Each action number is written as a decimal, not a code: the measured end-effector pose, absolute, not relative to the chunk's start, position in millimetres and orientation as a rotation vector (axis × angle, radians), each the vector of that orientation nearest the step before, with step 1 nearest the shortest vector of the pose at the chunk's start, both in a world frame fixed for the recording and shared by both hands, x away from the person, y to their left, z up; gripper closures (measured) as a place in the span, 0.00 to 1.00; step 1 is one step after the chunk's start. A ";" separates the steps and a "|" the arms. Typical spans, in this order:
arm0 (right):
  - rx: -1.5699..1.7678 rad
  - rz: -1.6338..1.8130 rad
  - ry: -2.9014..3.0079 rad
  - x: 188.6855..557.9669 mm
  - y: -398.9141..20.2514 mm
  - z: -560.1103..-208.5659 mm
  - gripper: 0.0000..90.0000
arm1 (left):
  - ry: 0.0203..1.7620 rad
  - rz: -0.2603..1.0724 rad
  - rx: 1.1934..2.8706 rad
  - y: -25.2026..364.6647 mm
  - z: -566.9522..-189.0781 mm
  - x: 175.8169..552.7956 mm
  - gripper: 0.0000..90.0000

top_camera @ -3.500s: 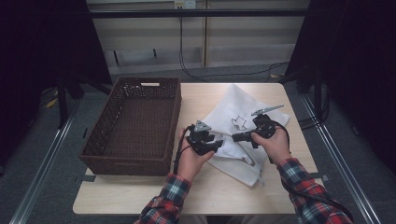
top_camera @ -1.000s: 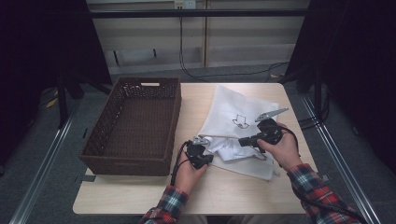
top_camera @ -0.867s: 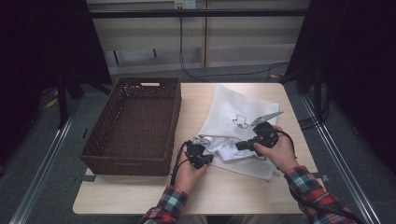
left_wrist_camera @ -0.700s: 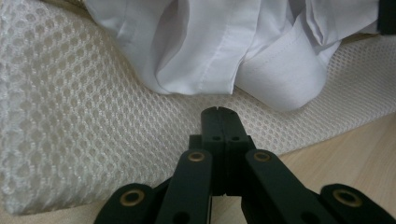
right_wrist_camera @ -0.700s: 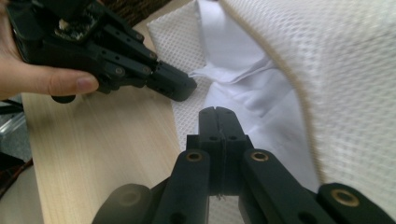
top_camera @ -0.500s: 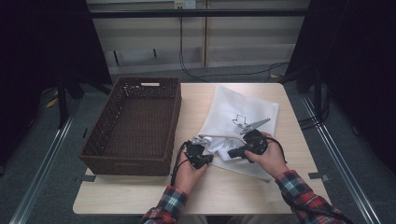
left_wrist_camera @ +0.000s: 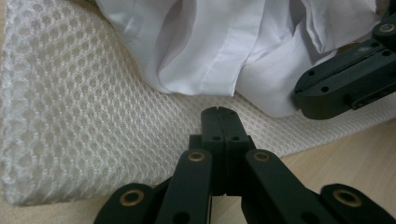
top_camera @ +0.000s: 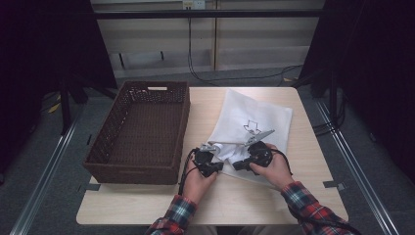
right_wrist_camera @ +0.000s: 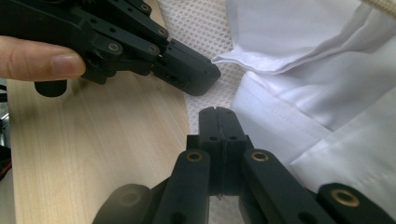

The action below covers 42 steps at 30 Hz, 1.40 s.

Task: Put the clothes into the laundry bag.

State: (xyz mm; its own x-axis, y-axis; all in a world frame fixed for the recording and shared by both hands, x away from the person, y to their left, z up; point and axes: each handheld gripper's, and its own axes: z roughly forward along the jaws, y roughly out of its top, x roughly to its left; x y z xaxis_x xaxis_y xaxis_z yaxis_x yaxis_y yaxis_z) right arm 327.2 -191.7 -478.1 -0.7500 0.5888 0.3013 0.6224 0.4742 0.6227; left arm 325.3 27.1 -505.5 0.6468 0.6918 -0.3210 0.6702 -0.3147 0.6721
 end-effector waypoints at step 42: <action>-1.139 -1.144 -2.729 319.1 -191.5 -480.2 1.00 | 1.069 0.010 2.018 26.3 -507.0 326.5 1.00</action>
State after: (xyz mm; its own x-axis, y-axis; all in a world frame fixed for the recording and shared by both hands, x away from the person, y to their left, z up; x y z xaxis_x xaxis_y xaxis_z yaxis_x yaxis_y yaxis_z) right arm 319.1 -191.5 -480.2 -0.7416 0.6287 0.2338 0.6076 0.4820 0.6313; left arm 326.5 26.3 -507.0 0.6374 0.6877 -0.3476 0.6811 -0.2919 0.6715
